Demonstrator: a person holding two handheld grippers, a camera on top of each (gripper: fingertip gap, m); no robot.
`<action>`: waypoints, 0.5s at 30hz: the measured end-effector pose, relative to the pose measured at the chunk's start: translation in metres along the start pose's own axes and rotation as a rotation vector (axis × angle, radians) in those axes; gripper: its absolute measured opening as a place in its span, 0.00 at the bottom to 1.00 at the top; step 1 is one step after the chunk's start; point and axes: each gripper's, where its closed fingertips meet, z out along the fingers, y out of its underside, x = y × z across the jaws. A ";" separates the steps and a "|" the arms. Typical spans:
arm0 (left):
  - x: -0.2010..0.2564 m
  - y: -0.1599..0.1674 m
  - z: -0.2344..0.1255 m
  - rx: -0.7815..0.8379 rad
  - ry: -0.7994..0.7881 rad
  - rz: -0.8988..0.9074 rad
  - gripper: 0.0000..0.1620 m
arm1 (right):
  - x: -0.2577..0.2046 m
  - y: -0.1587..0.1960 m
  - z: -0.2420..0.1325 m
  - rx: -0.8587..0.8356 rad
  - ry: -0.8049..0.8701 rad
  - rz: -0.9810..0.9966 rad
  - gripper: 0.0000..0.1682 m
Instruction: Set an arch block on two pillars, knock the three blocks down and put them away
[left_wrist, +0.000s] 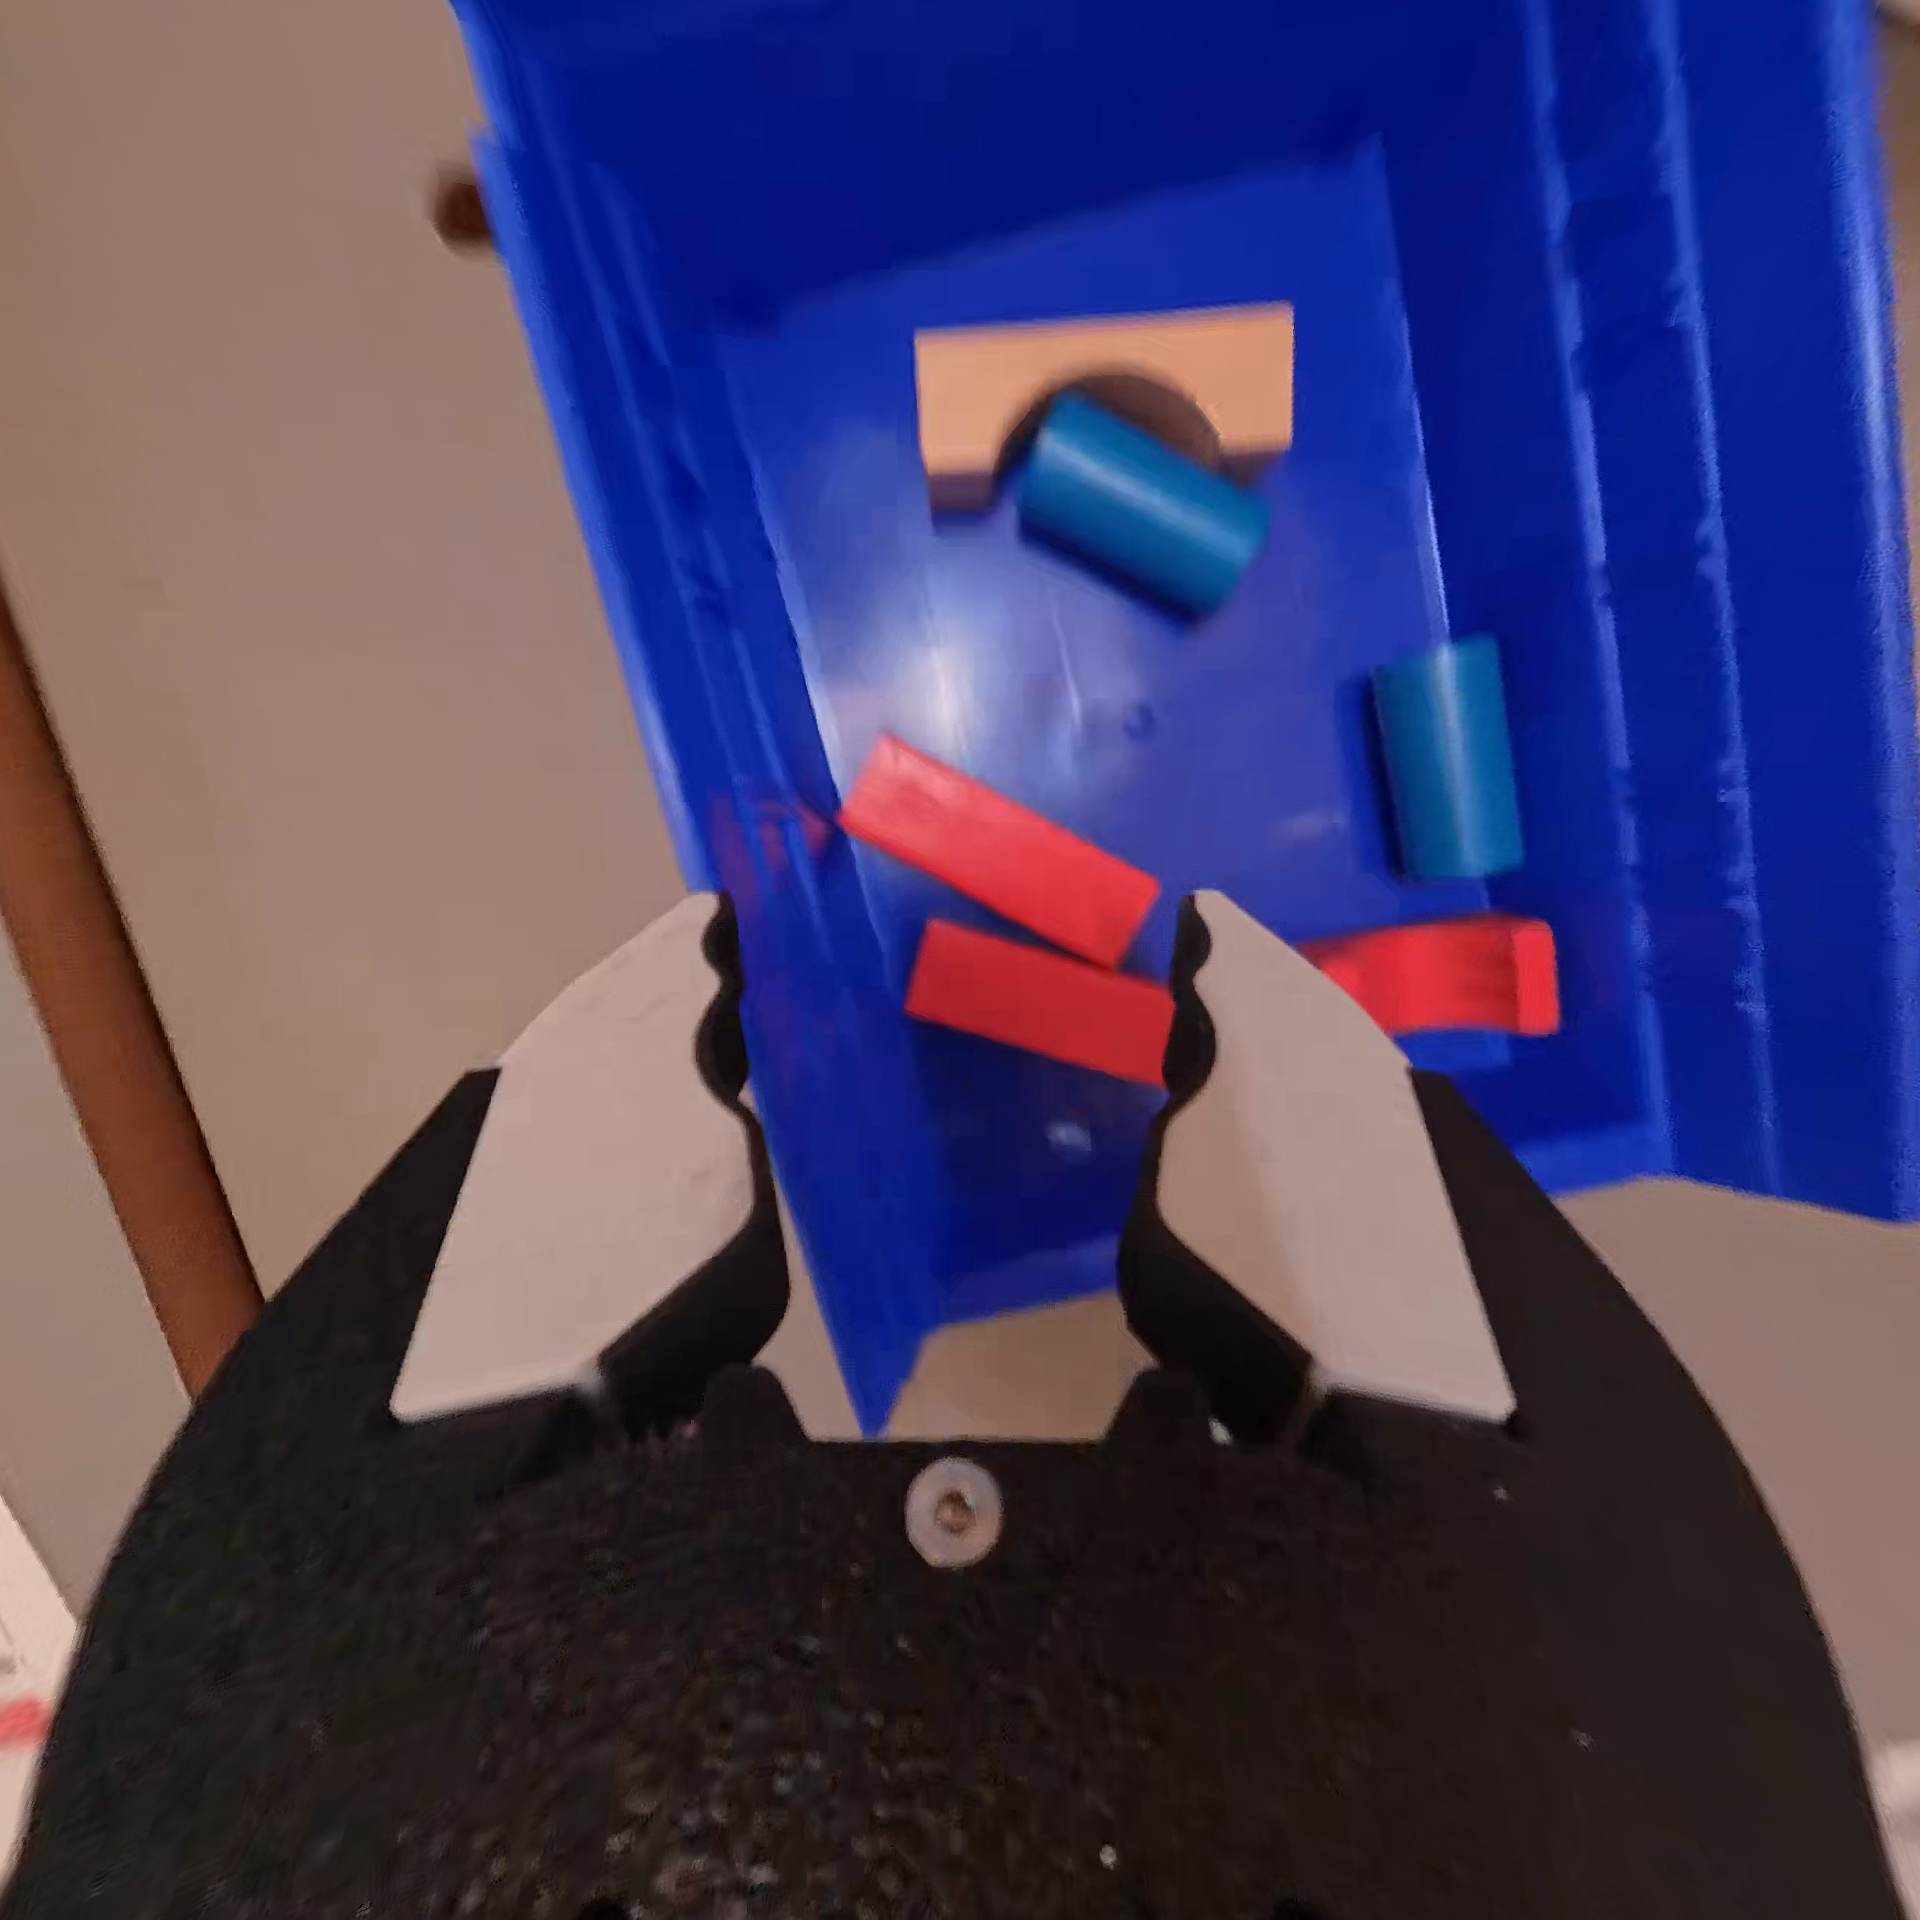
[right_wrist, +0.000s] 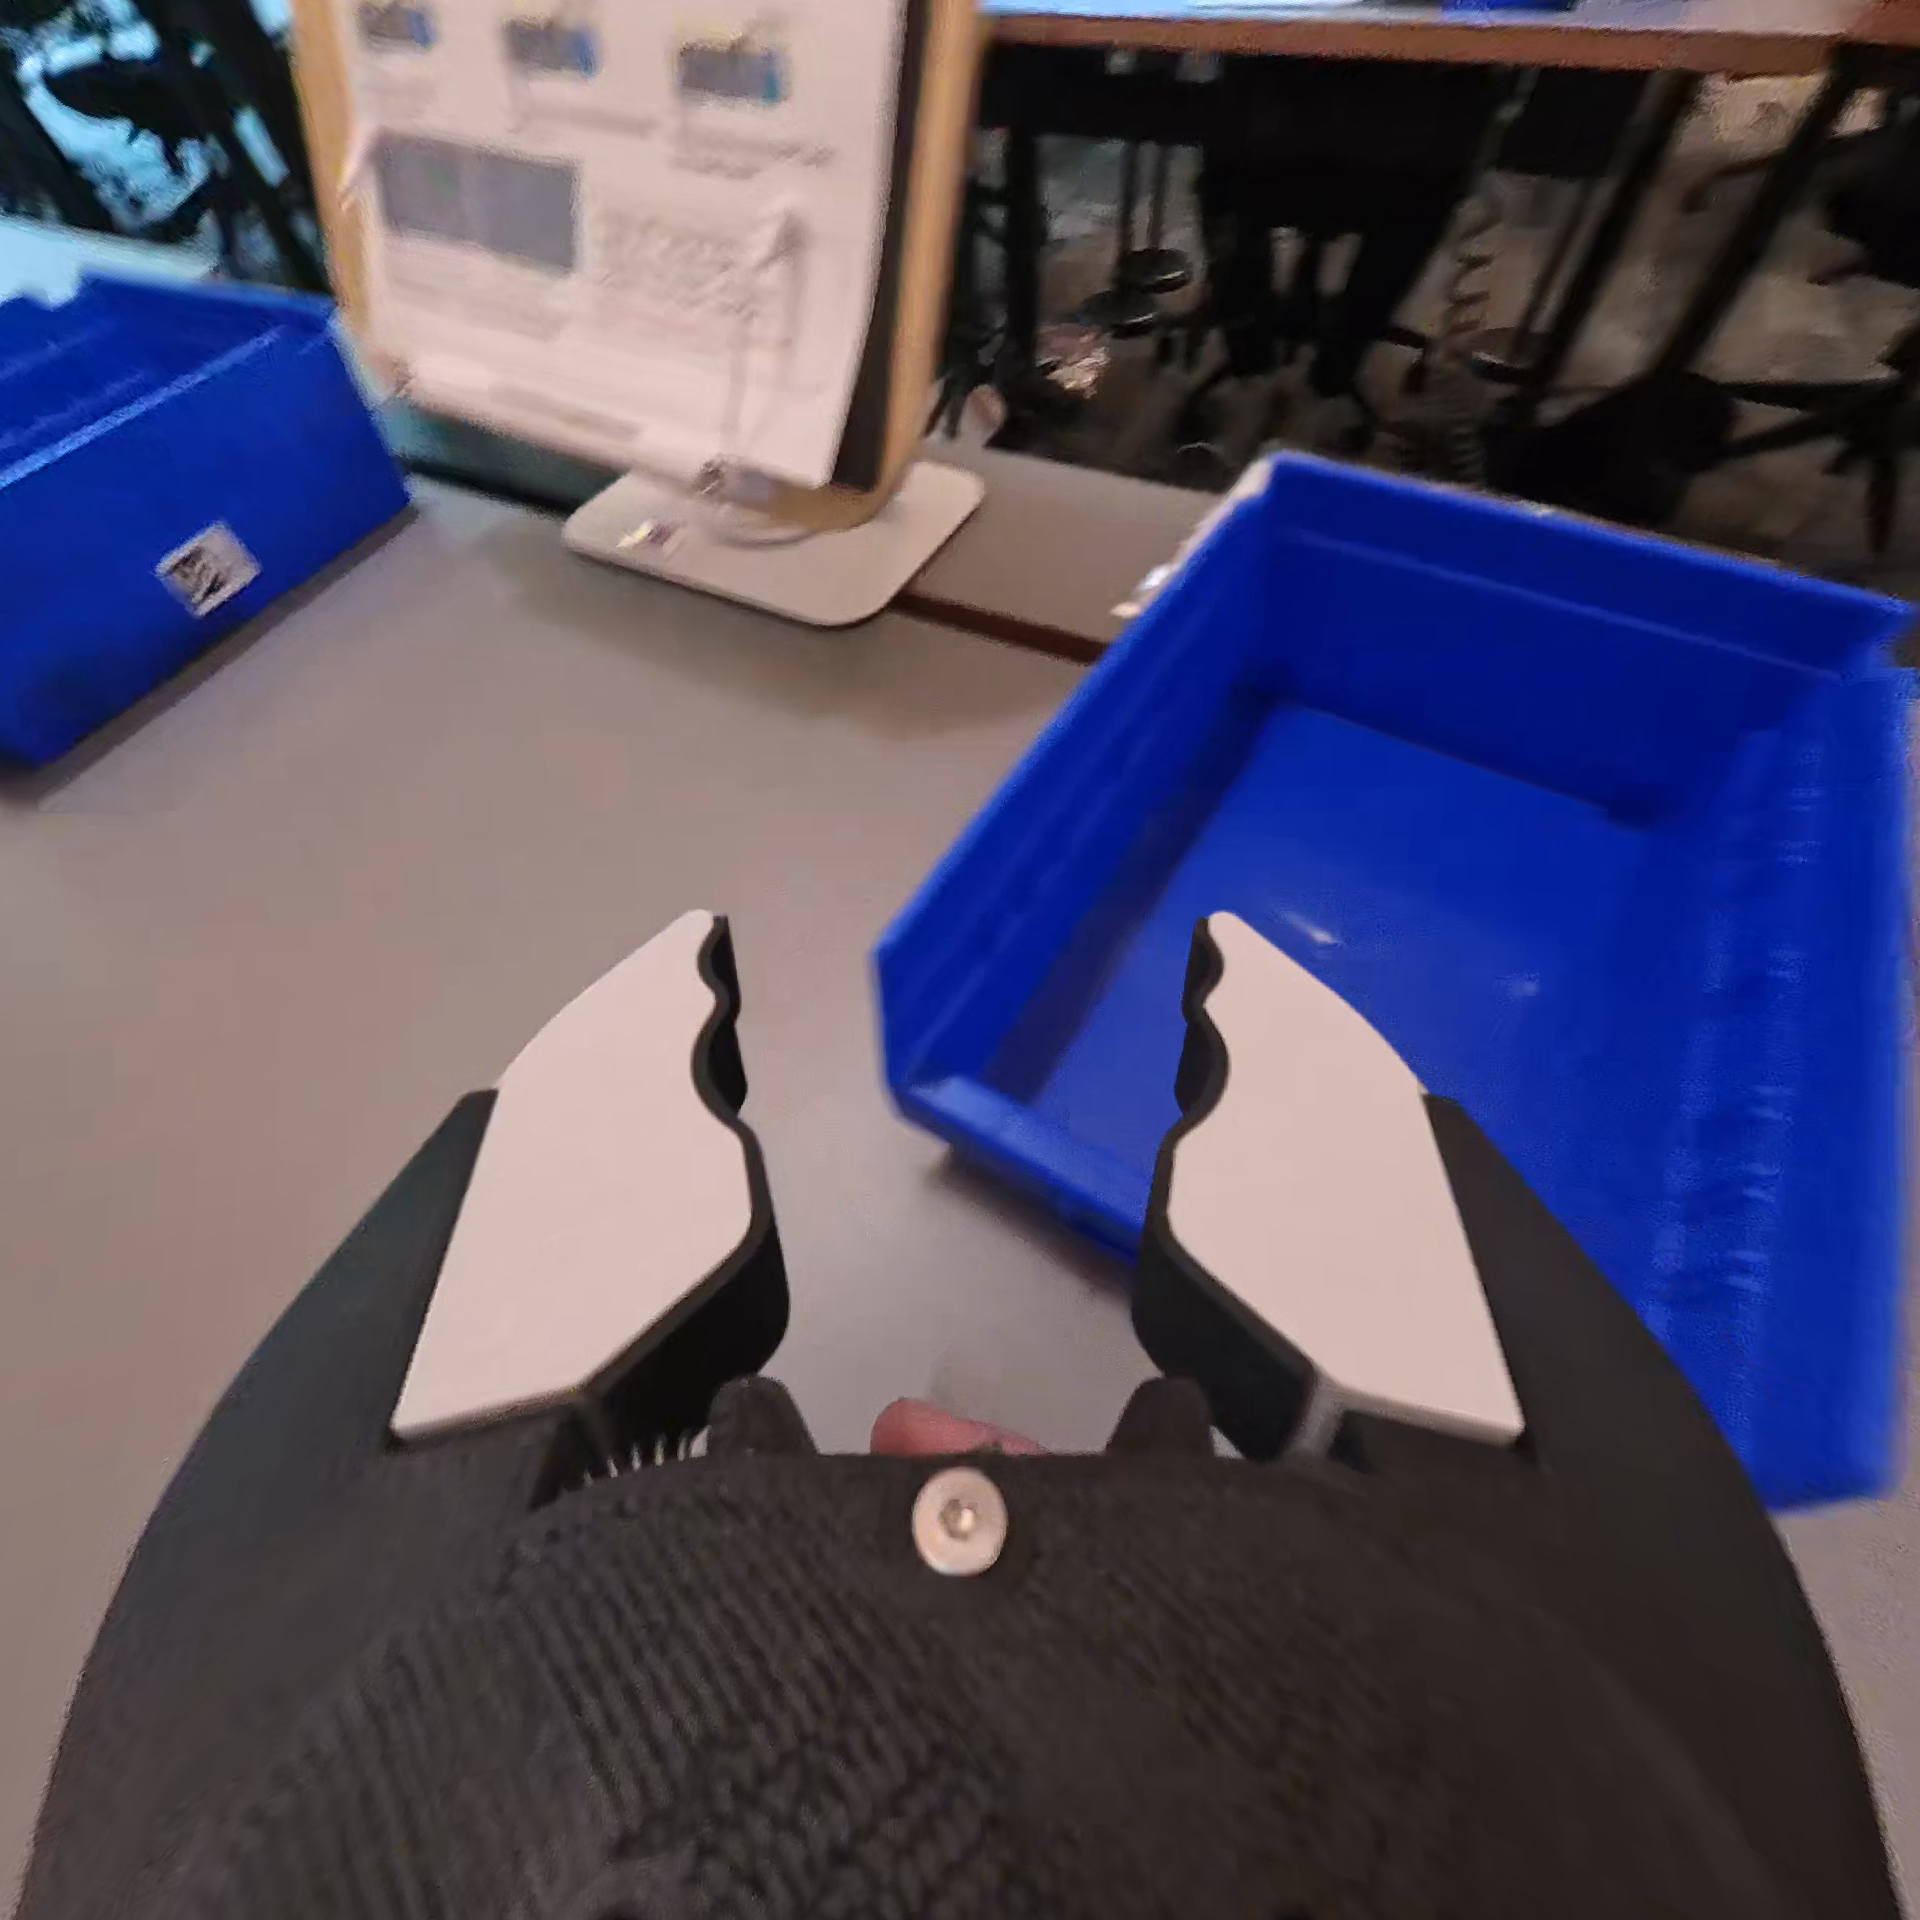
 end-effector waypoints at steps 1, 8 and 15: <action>0.006 0.010 0.001 -0.068 0.009 -0.009 0.48 | -0.017 0.008 0.005 -0.013 -0.018 -0.033 0.49; 0.061 0.043 0.009 -0.299 0.253 -0.191 0.49 | -0.104 0.042 0.025 -0.024 -0.134 -0.184 0.49; 0.060 0.038 0.039 -0.341 0.234 -0.396 0.46 | -0.129 0.065 0.024 -0.055 -0.170 -0.247 0.48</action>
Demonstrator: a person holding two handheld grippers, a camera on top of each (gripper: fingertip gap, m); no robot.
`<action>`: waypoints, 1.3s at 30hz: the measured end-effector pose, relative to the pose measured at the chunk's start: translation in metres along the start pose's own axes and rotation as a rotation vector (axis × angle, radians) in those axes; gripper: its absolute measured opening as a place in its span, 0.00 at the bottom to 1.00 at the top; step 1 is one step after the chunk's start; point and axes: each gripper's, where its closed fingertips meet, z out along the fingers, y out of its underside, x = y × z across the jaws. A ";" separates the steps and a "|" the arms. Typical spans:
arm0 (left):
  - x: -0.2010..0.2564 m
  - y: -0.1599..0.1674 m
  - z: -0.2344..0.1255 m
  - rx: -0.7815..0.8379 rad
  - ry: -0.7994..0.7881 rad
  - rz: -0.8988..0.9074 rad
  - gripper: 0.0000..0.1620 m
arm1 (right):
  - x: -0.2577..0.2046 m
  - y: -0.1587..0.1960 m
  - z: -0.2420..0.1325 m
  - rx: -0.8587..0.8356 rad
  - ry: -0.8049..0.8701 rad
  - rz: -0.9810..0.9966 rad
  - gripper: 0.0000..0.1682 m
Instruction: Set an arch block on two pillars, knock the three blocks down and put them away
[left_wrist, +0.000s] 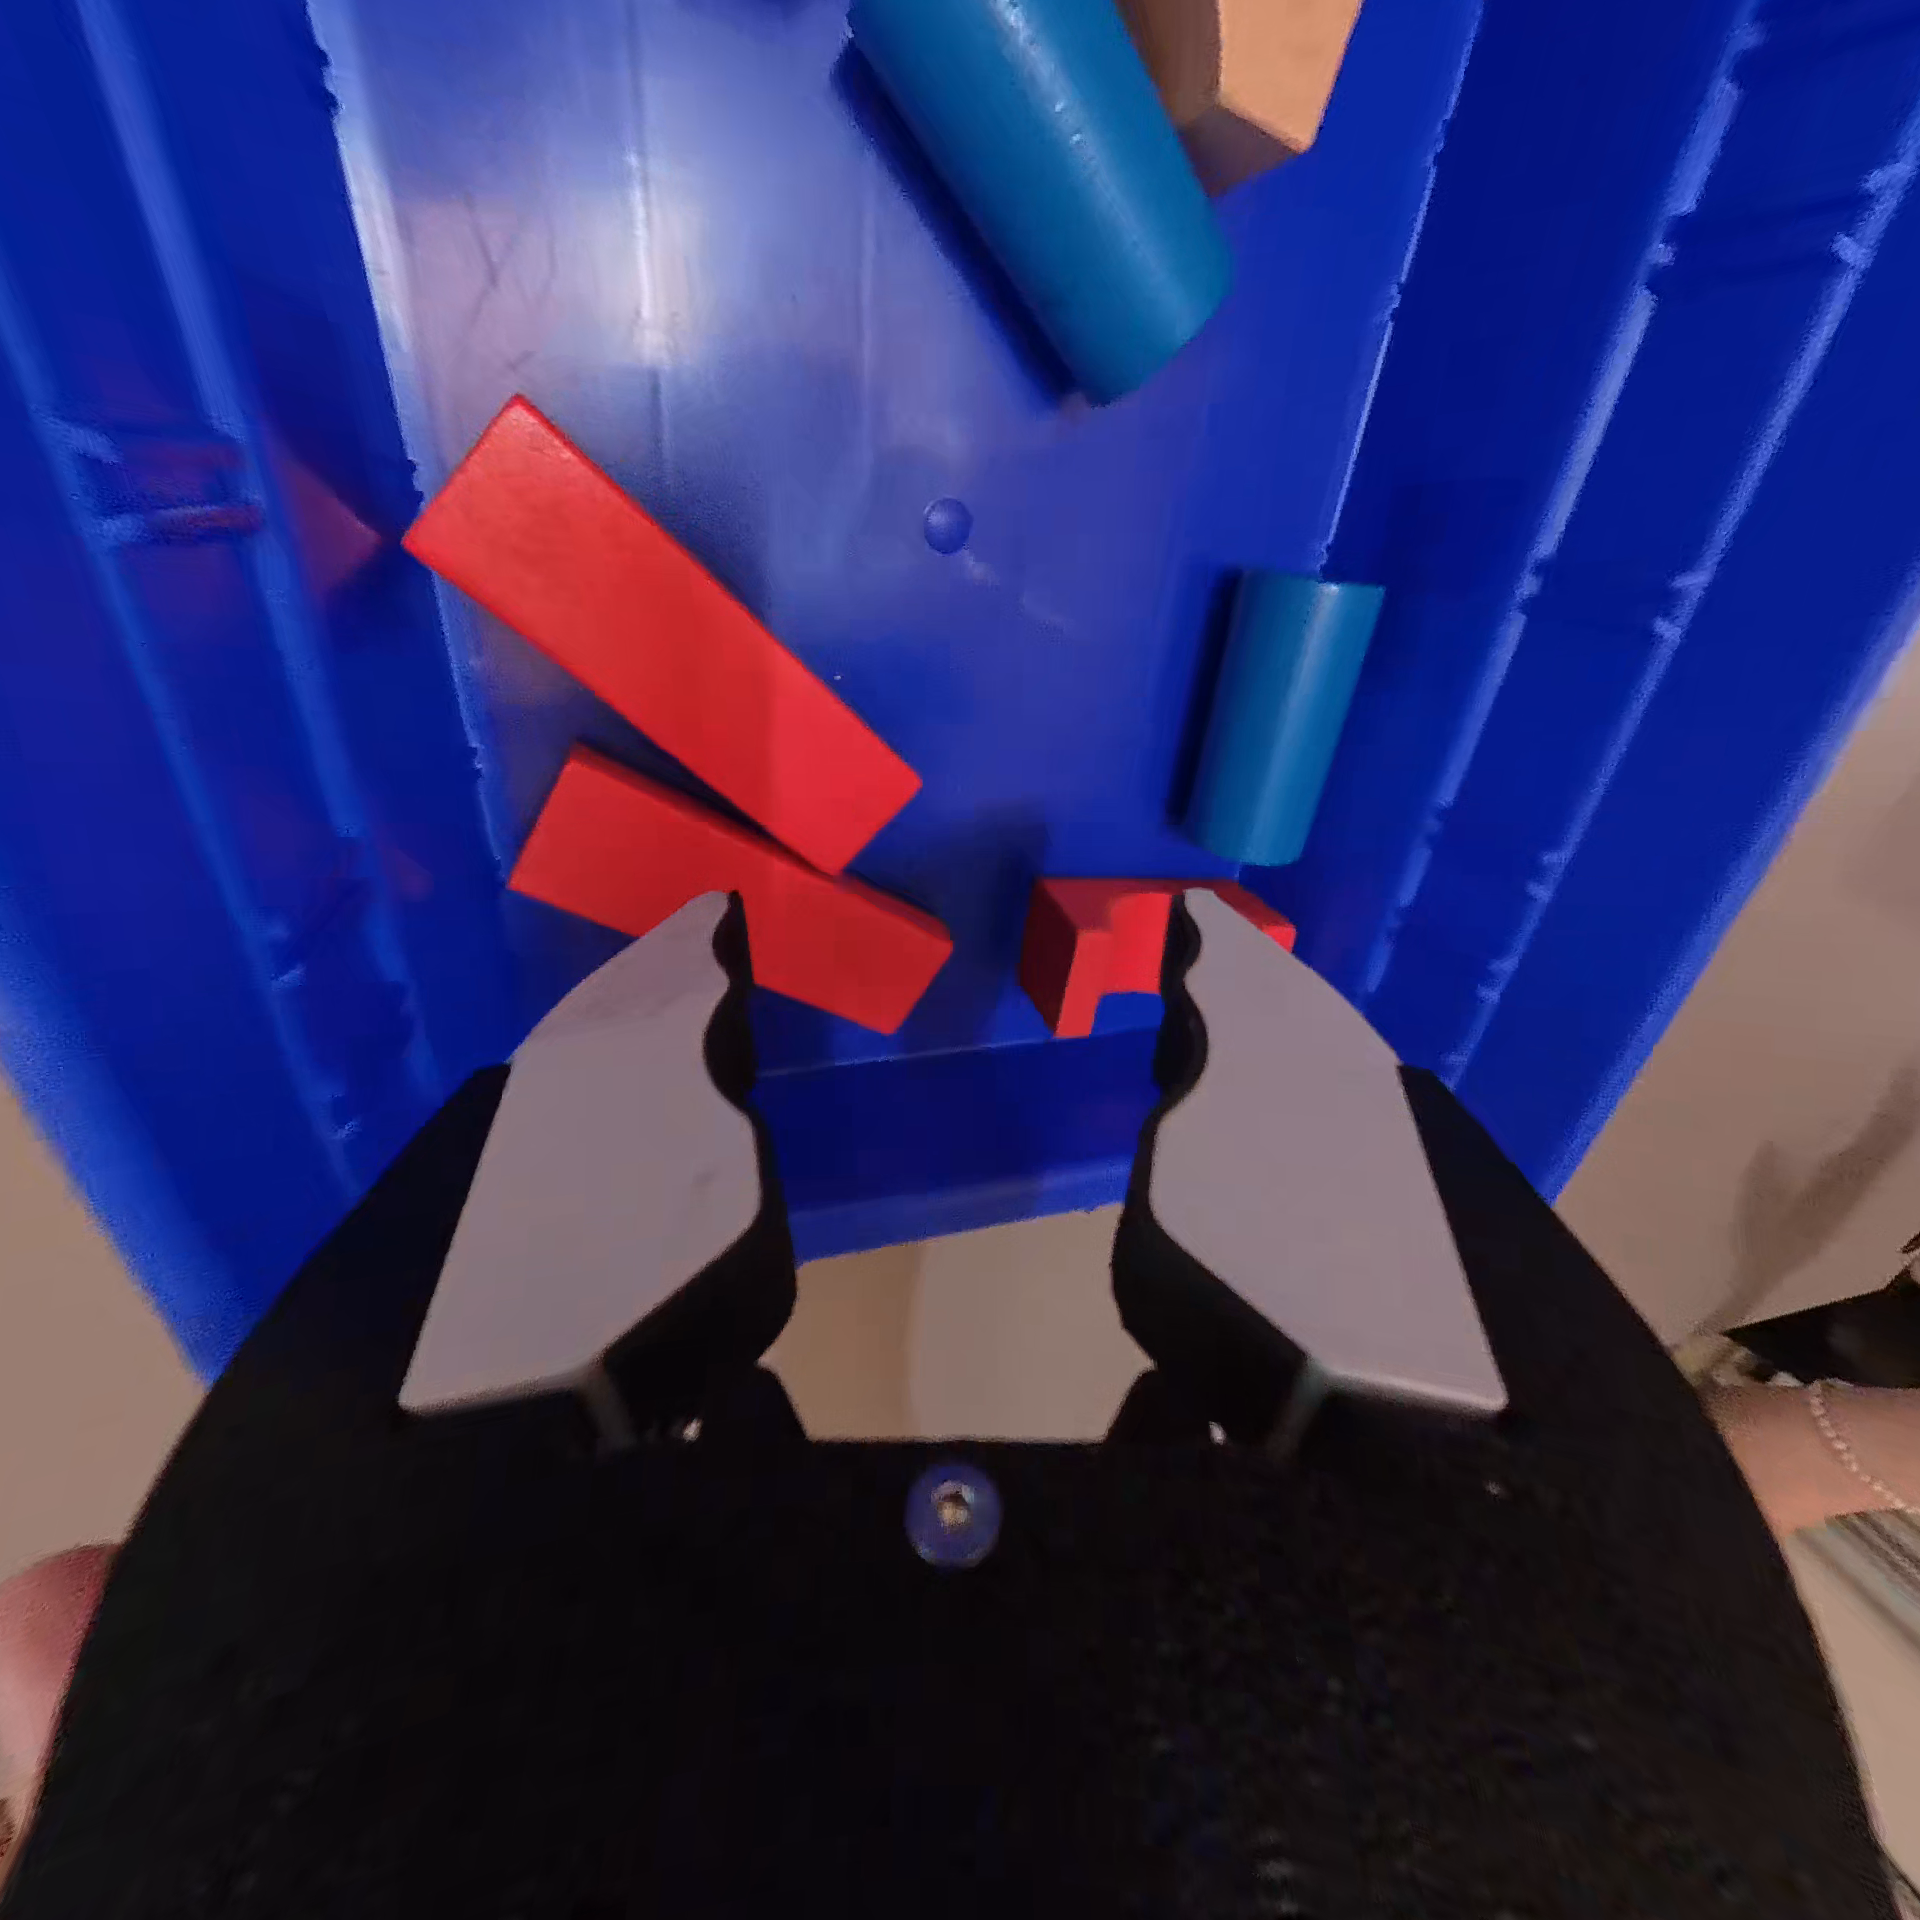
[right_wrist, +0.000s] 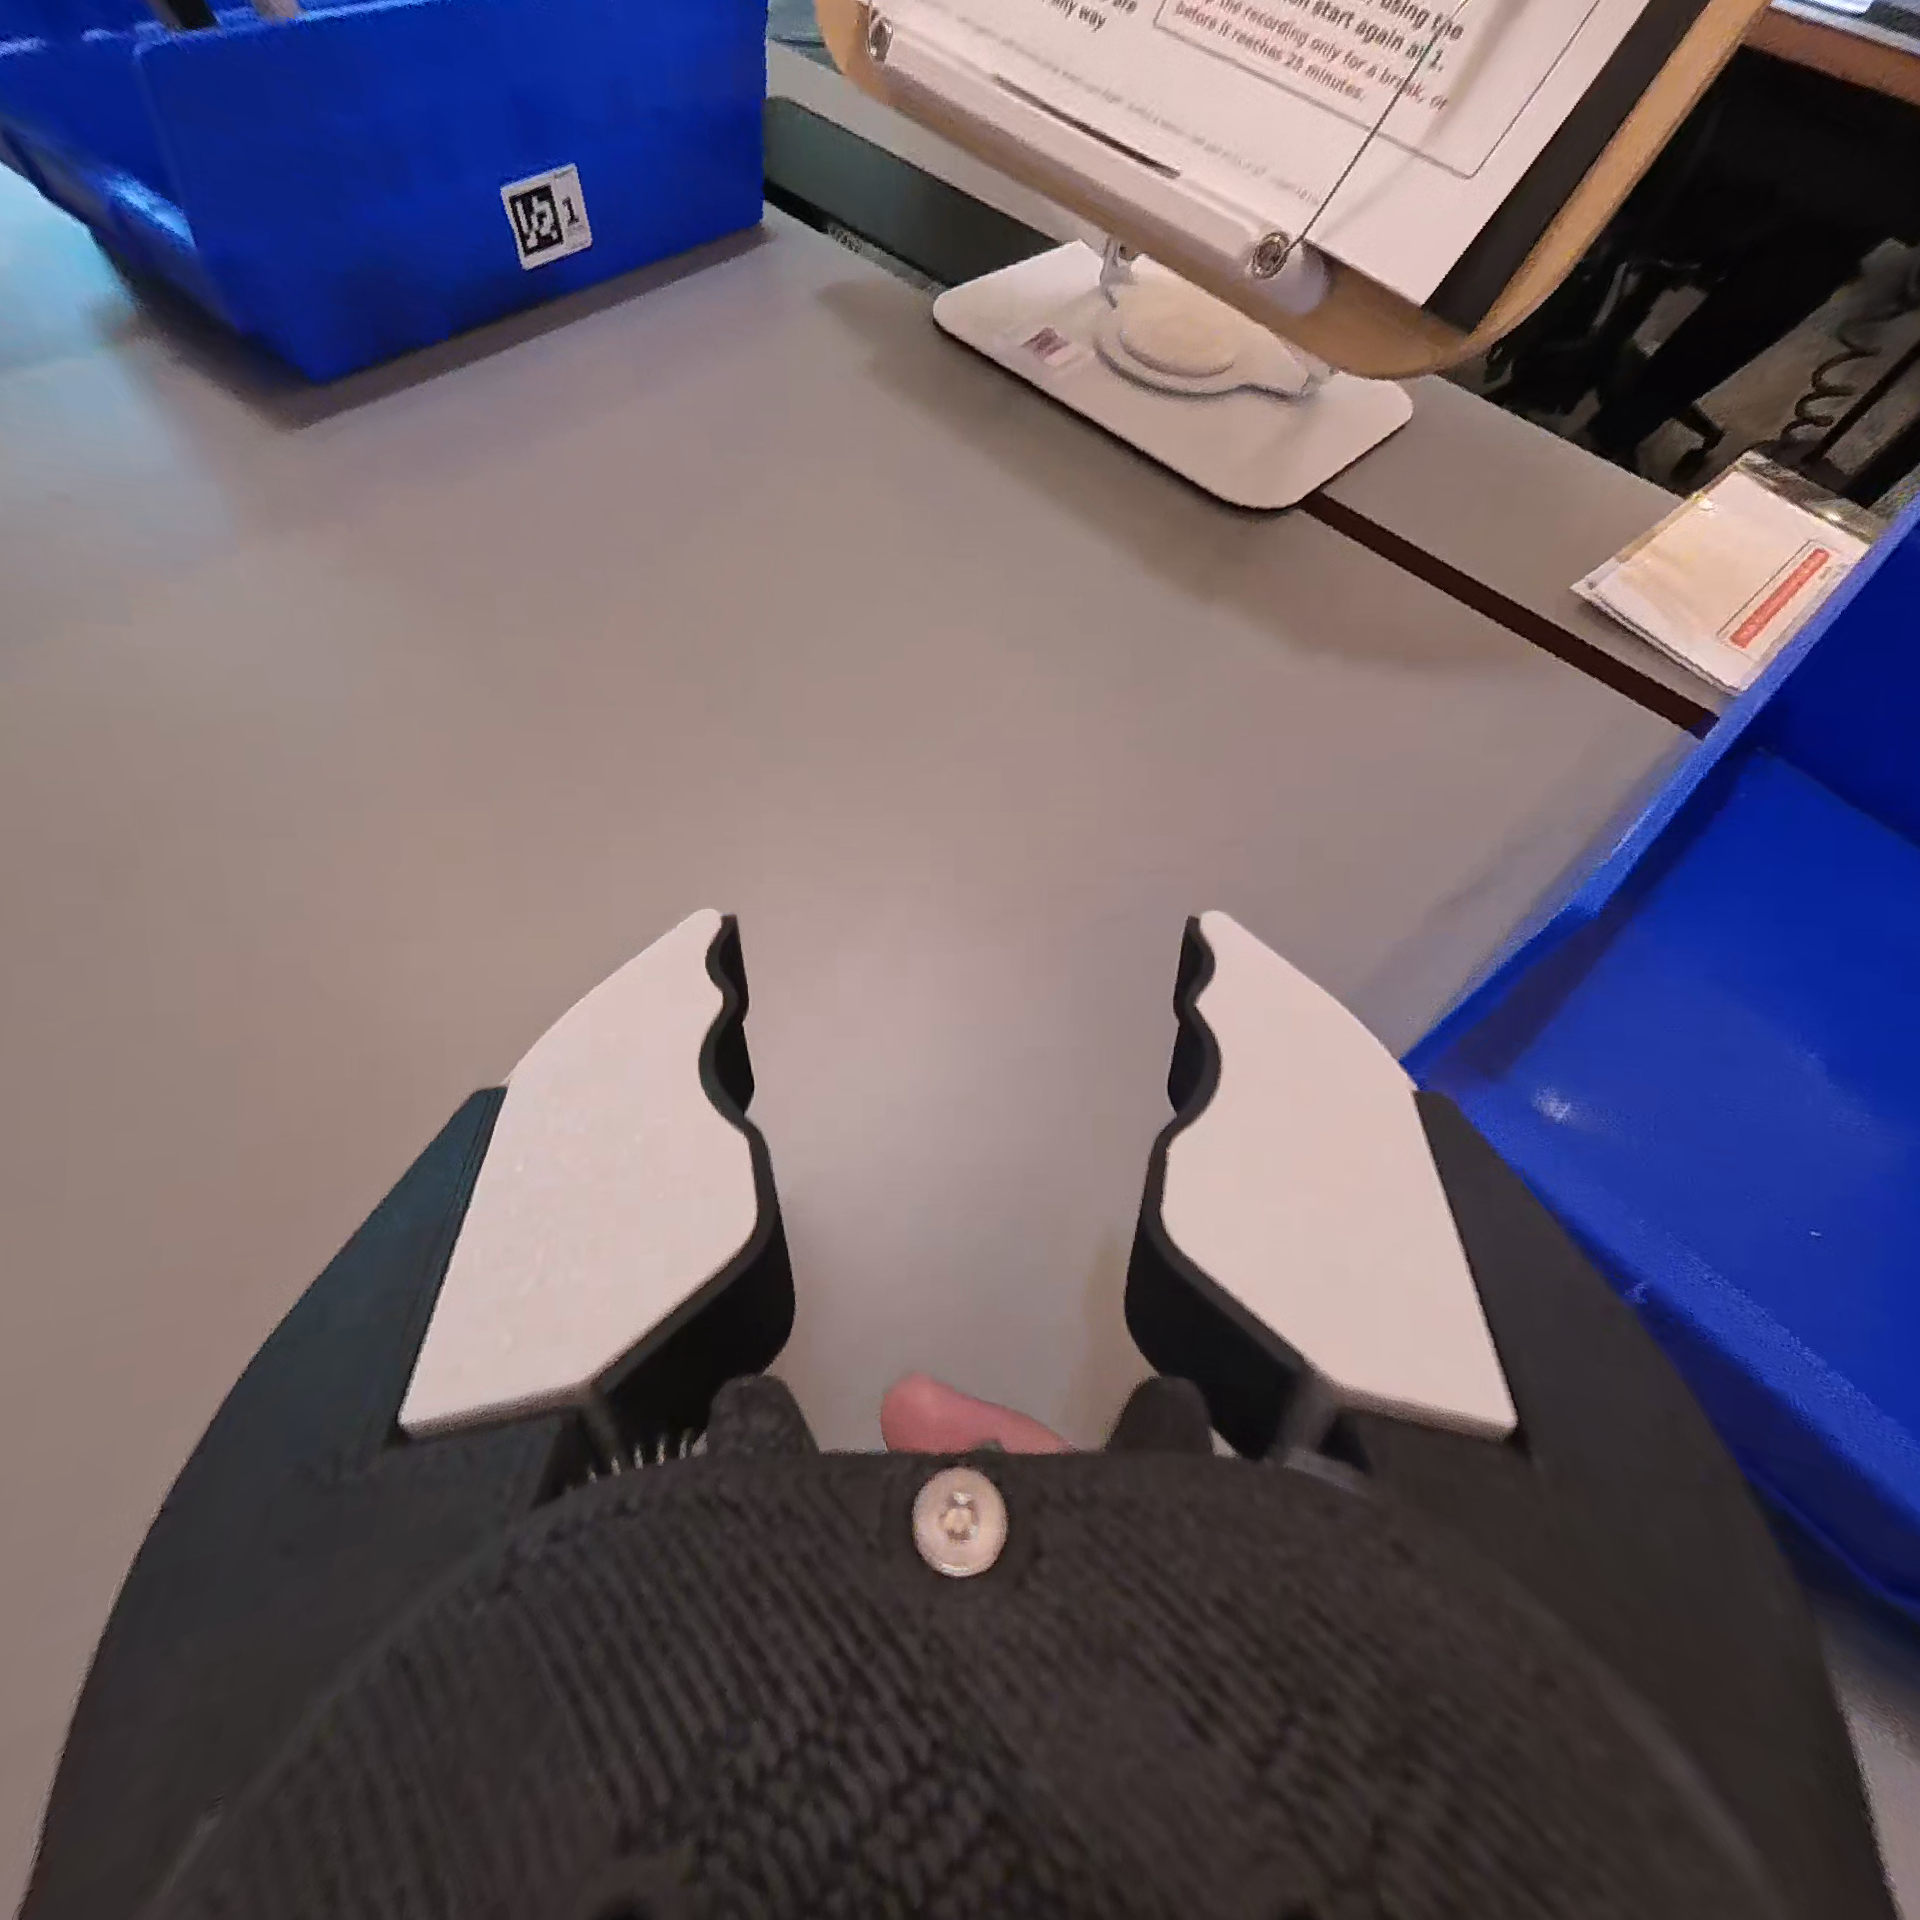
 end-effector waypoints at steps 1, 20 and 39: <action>0.000 -0.001 0.005 -0.012 -0.001 -0.019 0.46 | -0.001 0.002 -0.001 -0.003 0.002 -0.009 0.48; -0.032 -0.010 0.045 -0.077 -0.309 -0.044 0.30 | -0.007 0.031 0.001 -0.039 -0.025 0.007 0.47; 0.019 -0.004 -0.006 0.311 -0.048 0.427 0.21 | -0.060 -0.015 0.021 0.072 -0.155 0.002 0.45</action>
